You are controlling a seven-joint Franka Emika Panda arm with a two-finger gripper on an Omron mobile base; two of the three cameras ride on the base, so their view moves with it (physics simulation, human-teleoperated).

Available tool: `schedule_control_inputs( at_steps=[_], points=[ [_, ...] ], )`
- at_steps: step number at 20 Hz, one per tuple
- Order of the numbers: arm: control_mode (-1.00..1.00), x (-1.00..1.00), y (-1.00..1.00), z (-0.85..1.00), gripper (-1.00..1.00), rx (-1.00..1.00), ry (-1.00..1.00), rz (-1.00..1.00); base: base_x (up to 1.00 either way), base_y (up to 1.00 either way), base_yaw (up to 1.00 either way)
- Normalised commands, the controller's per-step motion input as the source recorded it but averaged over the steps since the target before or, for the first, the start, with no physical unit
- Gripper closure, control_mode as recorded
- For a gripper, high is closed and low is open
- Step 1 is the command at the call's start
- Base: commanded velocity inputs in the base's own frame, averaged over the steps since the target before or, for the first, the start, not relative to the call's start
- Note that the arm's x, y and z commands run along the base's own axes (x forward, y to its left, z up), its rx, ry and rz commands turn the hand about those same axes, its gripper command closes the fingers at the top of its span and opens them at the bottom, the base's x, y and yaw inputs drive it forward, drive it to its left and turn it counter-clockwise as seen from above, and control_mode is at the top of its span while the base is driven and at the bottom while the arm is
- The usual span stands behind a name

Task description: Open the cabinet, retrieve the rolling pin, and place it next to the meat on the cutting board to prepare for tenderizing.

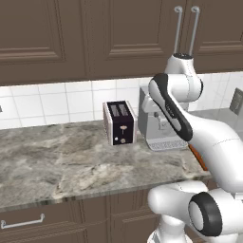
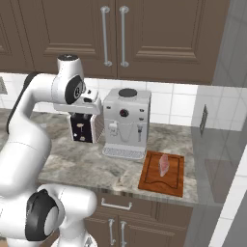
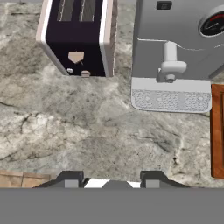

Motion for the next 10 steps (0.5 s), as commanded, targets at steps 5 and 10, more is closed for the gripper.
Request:
schedule_control_inputs(
  at_steps=[5, 10],
  points=[
    [-1.0, -0.1, 0.0, 0.0, -1.0, -0.02, -0.04, 0.0, 0.0, 0.0, 0.0],
    [-1.0, -0.34, 0.0, 0.01, -1.0, -0.03, -0.11, -0.01, 0.0, 0.0, 0.0]
  ],
)
